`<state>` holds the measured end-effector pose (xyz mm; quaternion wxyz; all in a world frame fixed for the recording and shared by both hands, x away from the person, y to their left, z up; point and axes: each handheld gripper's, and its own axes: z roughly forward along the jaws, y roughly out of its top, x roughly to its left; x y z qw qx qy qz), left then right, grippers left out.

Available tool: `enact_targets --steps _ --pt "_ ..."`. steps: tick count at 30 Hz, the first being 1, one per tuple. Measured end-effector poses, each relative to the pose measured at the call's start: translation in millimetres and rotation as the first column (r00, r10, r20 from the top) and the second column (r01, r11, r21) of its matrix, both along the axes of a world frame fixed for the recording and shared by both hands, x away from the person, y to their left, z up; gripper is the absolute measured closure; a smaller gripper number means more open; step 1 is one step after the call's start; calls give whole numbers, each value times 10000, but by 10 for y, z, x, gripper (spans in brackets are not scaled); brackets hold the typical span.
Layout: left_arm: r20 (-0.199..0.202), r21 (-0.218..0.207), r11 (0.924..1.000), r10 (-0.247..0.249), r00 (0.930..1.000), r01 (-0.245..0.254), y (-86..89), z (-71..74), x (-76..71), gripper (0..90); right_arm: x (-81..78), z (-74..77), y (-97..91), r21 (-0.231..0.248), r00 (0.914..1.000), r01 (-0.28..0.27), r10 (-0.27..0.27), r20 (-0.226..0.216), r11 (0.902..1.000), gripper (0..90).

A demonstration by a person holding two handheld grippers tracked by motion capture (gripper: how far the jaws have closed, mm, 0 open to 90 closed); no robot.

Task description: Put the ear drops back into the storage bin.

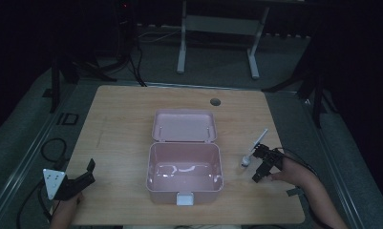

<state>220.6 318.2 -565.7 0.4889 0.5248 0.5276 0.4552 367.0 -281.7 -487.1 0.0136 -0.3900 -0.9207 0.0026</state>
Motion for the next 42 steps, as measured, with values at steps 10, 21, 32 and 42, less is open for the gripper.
enact_targets --steps 10,21,32,42 --pt "24 5 10000 -26 10000 26 -1 -1 -1 24 192 -41 196 136 10000 39 -39 53 9999 149" --pt "26 14 10000 -45 10000 45 -2 0 -1 24 364 -126 375 45 10000 31 -31 -21 10000 270" --pt "27 21 10000 -62 10000 62 -2 0 -1 24 417 -170 440 -220 9997 -209 206 -112 9995 444" --pt "23 26 10000 -65 10000 65 -3 0 0 24 404 -256 481 -314 9986 -492 486 -202 9983 566"
